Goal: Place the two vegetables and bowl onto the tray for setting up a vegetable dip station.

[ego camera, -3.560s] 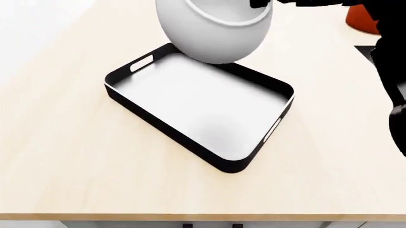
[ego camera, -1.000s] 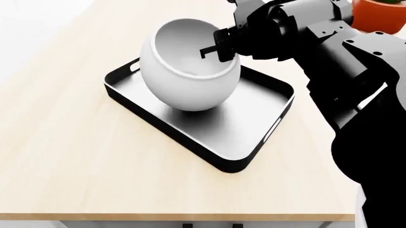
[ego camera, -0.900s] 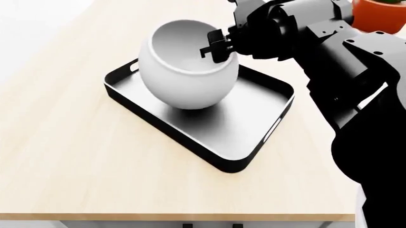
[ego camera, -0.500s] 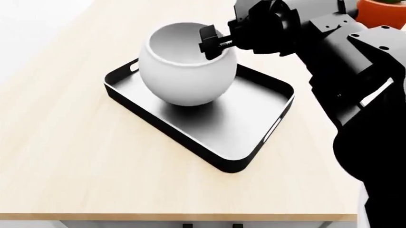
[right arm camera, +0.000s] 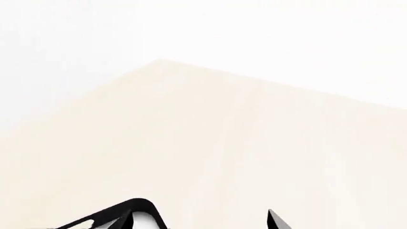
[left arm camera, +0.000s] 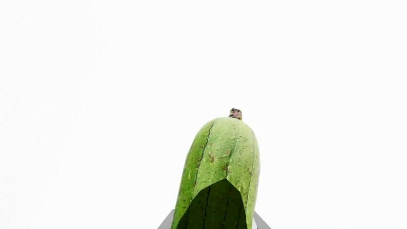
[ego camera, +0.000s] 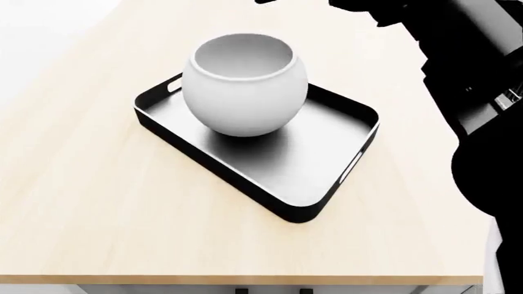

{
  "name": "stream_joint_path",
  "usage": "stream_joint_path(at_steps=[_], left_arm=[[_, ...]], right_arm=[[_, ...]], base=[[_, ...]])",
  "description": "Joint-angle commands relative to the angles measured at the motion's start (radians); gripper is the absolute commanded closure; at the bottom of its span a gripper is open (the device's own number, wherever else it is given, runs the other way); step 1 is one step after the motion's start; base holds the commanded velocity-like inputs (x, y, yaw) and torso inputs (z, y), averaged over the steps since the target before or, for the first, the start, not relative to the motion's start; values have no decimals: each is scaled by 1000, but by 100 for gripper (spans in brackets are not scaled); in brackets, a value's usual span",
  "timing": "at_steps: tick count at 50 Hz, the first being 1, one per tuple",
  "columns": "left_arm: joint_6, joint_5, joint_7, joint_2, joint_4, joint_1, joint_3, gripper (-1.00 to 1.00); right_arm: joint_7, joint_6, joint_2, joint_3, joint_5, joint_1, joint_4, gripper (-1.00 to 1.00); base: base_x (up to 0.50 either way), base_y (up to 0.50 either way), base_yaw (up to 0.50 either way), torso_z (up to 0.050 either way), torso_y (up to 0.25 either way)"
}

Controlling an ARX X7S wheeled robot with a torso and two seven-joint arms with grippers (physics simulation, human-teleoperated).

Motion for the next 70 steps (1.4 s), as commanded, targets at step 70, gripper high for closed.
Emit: stream_joint_path(at_steps=[70], left_arm=[[-159, -152, 301, 532, -274, -18, 353, 100]], right_arm=[[1159, 384, 735, 647, 365, 279, -1466, -100]], base=[[0, 0, 0, 0, 0]])
